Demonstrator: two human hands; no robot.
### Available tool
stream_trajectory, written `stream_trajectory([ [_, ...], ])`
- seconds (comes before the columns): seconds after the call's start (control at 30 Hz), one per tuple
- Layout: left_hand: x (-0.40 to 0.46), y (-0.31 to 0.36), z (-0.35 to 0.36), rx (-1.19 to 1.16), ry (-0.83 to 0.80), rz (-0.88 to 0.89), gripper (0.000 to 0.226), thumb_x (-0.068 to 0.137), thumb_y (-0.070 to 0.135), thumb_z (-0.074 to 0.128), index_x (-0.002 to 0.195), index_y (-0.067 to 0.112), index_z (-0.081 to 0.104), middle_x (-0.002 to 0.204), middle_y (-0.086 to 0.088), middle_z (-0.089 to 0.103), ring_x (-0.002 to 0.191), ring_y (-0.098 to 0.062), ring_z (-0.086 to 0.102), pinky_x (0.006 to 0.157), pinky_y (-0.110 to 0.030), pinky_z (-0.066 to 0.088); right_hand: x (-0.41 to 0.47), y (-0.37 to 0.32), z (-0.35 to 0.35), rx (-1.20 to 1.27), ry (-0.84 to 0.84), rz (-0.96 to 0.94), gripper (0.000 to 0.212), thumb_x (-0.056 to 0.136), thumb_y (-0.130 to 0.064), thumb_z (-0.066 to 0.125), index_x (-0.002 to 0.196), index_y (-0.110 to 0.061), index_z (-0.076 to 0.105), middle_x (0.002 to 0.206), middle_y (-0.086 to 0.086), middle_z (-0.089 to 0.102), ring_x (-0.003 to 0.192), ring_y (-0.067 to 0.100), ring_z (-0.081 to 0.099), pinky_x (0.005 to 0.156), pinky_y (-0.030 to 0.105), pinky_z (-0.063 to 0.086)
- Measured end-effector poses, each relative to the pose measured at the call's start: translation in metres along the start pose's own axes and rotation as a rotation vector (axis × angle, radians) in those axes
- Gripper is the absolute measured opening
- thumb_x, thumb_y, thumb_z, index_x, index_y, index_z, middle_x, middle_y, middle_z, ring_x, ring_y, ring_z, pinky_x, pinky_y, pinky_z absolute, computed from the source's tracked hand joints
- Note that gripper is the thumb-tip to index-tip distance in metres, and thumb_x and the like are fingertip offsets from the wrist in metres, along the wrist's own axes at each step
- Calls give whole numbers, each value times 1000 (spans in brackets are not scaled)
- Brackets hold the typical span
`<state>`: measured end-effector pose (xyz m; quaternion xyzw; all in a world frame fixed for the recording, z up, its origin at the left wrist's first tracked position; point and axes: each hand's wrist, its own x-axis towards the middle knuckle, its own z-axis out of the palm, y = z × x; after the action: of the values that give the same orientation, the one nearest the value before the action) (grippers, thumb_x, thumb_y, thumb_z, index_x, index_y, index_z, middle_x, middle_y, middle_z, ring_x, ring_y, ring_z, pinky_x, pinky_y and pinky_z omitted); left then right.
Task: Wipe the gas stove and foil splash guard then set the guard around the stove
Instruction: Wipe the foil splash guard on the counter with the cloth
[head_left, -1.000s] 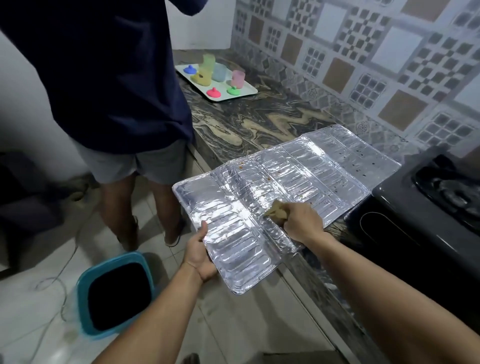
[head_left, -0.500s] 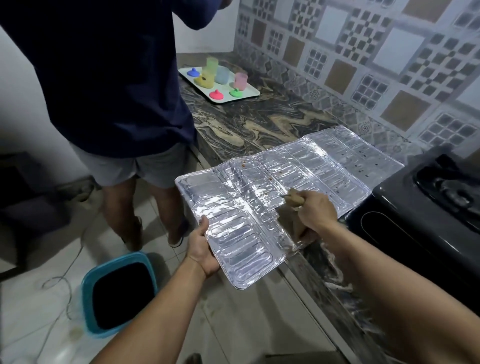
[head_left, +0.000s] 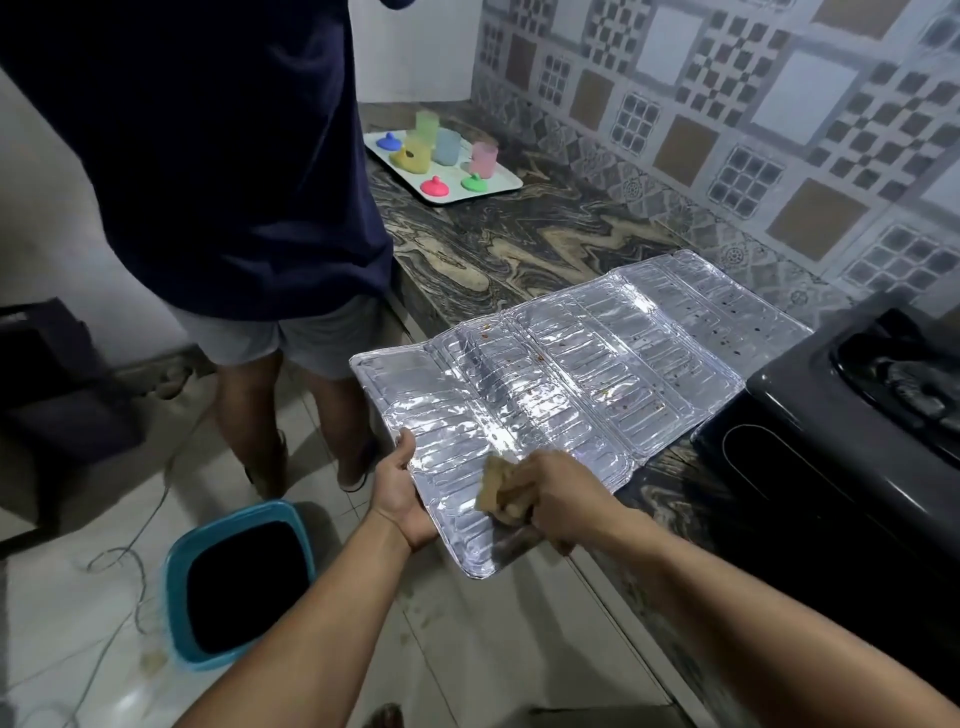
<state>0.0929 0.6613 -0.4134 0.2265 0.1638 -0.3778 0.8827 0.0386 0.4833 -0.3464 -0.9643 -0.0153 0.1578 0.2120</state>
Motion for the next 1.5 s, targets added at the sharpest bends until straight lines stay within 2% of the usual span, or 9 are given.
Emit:
stream_trajectory([
  [0.13,-1,1,0,-3,-13,10,65,94,57,34,122,3,59,120,-26,64,98,-44,67,76,-57,56,12,16,-45,406,322,281,46,76,13,46,88,-17,78,90,0,75,82,9,66,76,23,53],
  [0.27,0,2,-1,7,-29,-7,67,93,59,36,129,5,55,129,-26,59,110,-46,61,85,-59,52,28,38,-75,532,670,542,43,89,3,48,122,-18,65,120,6,65,101,22,57,81,28,43],
  [0.53,6,2,-2,6,-5,29,69,92,59,36,131,5,54,131,-25,58,114,-45,58,92,-56,46,27,26,-4,-66,280,344,39,90,-22,55,128,-18,54,123,14,50,116,35,40,97,44,40],
  [0.83,6,-1,1,5,8,15,71,88,66,34,116,7,62,112,-25,66,96,-40,67,82,-55,55,37,-33,21,28,143,-2,53,77,-2,55,127,-20,63,121,10,61,112,33,52,94,35,41],
  [1.0,8,2,-2,-32,158,27,89,68,91,34,73,7,63,88,-18,62,79,-32,65,83,-47,54,16,-50,23,125,44,-190,51,63,-1,46,103,-12,75,105,18,68,98,35,61,87,35,48],
  [1.07,10,3,-6,21,178,41,102,72,91,25,90,3,73,90,-22,70,80,-35,70,72,-43,58,5,-50,16,155,-9,-245,54,59,-8,39,97,-12,77,98,15,71,92,30,64,81,34,50],
  [1.17,12,4,-6,-7,185,103,99,76,87,23,131,12,57,125,-24,61,114,-41,58,94,-50,47,-7,-33,-8,191,-166,-130,52,63,0,41,92,-22,78,94,1,75,83,7,66,76,22,53],
  [1.37,7,13,-1,77,147,128,76,93,66,27,128,7,58,131,-24,57,116,-42,56,93,-53,45,3,33,-40,425,393,340,42,80,7,53,103,-23,73,97,4,70,86,24,63,63,27,56],
  [1.5,6,15,1,48,157,106,73,95,62,28,138,6,50,134,-25,55,123,-44,50,98,-56,41,-9,39,7,45,306,166,39,77,-19,63,116,-27,65,107,4,62,96,24,58,77,37,56],
])
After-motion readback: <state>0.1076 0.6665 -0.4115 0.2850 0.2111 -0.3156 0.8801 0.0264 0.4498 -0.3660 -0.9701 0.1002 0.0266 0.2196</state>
